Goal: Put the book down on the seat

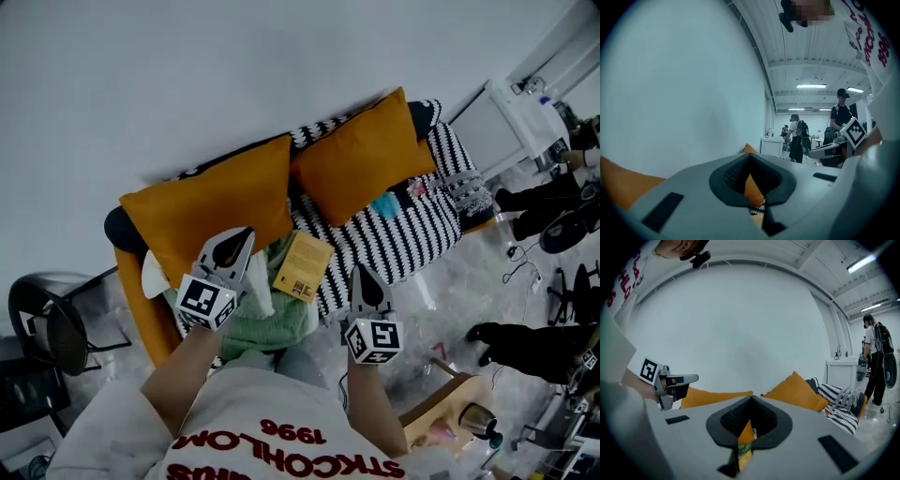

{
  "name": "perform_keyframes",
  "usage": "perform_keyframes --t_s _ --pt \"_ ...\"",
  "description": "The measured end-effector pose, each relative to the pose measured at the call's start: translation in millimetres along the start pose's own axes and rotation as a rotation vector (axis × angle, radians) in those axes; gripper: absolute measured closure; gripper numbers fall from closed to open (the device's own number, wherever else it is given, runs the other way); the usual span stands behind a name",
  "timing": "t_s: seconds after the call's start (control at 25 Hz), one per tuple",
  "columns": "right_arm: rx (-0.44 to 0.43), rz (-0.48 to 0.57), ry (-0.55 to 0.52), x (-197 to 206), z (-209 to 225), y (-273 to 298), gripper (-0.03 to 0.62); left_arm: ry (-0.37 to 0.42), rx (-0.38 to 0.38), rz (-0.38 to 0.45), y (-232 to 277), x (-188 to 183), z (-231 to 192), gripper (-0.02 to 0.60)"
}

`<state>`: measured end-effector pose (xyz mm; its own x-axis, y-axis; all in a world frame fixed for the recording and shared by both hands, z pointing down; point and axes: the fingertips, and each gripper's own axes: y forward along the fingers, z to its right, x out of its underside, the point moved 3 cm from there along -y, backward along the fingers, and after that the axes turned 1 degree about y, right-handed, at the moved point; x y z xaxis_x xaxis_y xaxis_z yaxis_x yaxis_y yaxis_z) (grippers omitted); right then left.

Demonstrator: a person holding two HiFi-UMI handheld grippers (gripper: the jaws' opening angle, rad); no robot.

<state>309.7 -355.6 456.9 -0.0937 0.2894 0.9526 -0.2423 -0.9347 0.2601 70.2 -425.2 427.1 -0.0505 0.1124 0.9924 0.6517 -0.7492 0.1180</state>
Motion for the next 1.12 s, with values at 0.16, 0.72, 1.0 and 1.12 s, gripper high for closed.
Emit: perform_keyframes --t_s 0.16,0.72,1.0,1.12 --pt "0.001 0.042 0.013 -26.2 -11.3 -14.9 0.568 0.01 0.025 0.033 -10.0 -22.6 3.2 0.566" --pt "0.001 0.107 -0.04 -53.9 -30.3 -62.8 0.568 0.076 0.05 0.086 -60.2 -54.0 21.6 0.566" --pt "0.005 0.109 -0.017 -54.3 -30.1 -64.0 0.568 0.074 0.045 0.091 -68.1 -52.8 20.5 0.566" --pt "0.006 0.113 -0.017 -54.9 -33.6 -65.6 0.568 0.083 0.045 0.096 -71.0 -55.3 20.1 0.566"
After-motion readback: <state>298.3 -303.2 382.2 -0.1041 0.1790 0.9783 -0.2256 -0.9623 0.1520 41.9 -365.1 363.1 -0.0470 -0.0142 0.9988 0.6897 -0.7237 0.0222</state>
